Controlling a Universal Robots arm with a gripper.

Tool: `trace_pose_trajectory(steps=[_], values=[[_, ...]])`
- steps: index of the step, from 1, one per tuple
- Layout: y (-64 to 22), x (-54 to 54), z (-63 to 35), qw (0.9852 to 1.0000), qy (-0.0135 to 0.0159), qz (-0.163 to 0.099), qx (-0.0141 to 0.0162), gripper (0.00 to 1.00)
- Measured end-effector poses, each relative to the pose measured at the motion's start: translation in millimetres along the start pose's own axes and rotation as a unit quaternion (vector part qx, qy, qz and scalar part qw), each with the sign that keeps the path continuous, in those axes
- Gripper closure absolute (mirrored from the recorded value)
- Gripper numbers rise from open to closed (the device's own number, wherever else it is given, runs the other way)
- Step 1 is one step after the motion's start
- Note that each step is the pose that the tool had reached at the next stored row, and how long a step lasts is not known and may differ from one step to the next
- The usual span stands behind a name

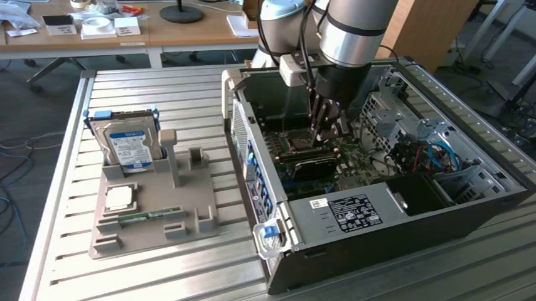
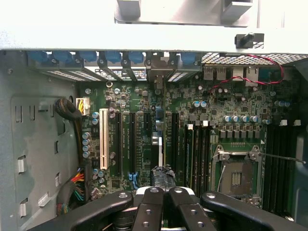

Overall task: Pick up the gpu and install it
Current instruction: 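Press down on the gpu until it lock into place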

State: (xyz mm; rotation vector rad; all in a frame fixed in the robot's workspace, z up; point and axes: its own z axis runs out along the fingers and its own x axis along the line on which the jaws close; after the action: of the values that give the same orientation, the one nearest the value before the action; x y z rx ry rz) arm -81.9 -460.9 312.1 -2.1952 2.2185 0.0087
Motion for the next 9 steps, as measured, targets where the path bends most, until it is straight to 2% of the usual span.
trace_pose_trajectory(steps=[4, 9], values=[[0.0, 0.0, 0.9, 1.0000, -0.0002, 0.000, 0.0001, 0.89], [0.1, 0.2, 8.1, 1.0000, 0.0000, 0.000, 0.0000, 0.89]])
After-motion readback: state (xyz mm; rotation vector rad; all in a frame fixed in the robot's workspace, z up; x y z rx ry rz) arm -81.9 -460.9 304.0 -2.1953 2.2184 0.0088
